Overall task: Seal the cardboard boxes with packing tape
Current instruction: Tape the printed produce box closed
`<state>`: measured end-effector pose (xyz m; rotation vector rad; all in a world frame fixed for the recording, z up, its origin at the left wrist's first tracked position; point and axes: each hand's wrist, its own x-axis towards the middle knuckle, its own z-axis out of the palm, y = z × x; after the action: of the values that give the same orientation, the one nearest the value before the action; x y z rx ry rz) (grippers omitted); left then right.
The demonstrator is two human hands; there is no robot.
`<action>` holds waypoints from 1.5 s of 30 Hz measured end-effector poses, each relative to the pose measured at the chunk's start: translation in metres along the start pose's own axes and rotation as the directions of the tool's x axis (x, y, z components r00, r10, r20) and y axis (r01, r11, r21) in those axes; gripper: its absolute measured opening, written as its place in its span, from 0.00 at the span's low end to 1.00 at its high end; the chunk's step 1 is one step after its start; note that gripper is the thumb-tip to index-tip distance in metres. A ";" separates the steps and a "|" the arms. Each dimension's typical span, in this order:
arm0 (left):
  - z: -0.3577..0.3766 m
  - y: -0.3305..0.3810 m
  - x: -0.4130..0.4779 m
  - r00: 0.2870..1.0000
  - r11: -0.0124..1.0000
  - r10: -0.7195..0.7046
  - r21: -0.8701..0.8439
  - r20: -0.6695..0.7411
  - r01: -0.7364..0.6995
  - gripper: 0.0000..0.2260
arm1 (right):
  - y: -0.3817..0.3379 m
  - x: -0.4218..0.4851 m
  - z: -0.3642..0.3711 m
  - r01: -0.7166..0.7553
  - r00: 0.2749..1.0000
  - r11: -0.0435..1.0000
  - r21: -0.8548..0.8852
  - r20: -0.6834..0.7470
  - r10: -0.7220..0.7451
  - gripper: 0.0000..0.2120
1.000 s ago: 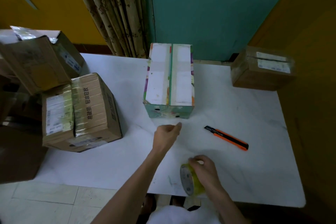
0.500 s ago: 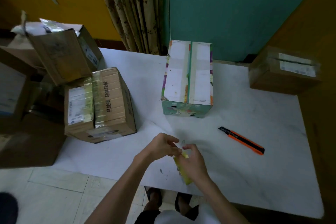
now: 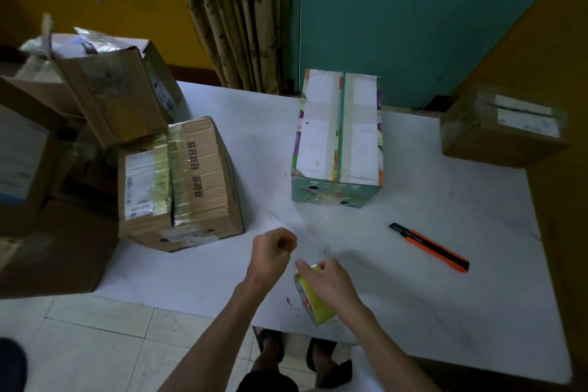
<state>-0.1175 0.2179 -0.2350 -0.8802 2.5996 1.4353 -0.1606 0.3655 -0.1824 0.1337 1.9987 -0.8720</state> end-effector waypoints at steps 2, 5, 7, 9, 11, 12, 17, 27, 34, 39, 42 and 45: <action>-0.003 -0.008 0.006 0.999 1.000 -0.023 -0.020 -0.039 0.023 0.10 | 0.006 0.003 0.006 -0.030 1.000 0.999 -0.034 0.010 0.030 0.27; 0.000 -0.020 0.013 0.999 0.999 0.001 0.043 -0.041 0.001 0.08 | 0.012 0.009 0.018 -0.030 0.999 0.999 0.015 0.035 0.030 0.27; 0.004 -0.025 0.018 0.999 0.993 0.048 0.109 0.008 -0.049 0.05 | 0.009 0.009 0.025 -0.067 0.997 0.979 0.194 0.049 0.059 0.23; 0.005 -0.032 0.026 0.991 0.979 0.115 0.162 0.062 -0.123 0.03 | 0.004 0.007 0.033 -0.116 0.993 0.935 0.336 0.073 0.097 0.16; 0.005 -0.040 0.035 0.980 0.958 0.163 0.217 0.115 -0.185 0.05 | 0.006 0.012 0.043 -0.131 0.991 0.928 0.350 0.032 0.127 0.16; 0.004 -0.044 0.038 0.972 0.944 0.189 0.248 0.136 -0.218 0.06 | 0.008 0.016 0.047 -0.117 0.992 0.927 0.357 -0.005 0.127 0.19; 0.011 -0.063 0.041 0.921 0.845 0.373 0.370 0.109 -0.386 0.13 | 0.008 0.026 0.055 -0.066 0.993 0.928 0.366 -0.063 0.096 0.18; 0.010 -0.061 0.046 0.974 0.844 0.107 0.500 0.201 -0.196 0.37 | 0.003 0.027 0.059 -0.059 0.994 0.939 0.340 -0.063 0.085 0.17; 0.019 -0.069 0.052 0.971 0.689 0.152 0.684 0.185 -0.238 0.36 | 0.003 0.029 0.056 -0.045 0.996 0.953 0.298 -0.059 0.065 0.18; 0.007 -0.049 0.052 0.965 0.754 0.183 0.602 0.190 -0.262 0.32 | 0.000 0.041 0.027 -0.058 0.982 0.995 0.084 -0.174 0.072 0.20; -0.011 -0.007 0.058 0.971 0.951 0.232 0.221 -0.050 -0.216 0.23 | -0.023 0.044 -0.006 0.072 0.958 0.909 0.410 -0.282 0.051 0.19; -0.035 0.055 0.077 0.780 0.903 0.419 0.128 -0.464 -0.409 0.11 | -0.062 0.039 -0.035 0.167 0.957 0.659 0.733 -0.282 0.071 0.18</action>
<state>-0.2012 0.1773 -0.1962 -0.7714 3.3574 1.4095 -0.2333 0.3325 -0.1693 0.7248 1.7630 -1.7769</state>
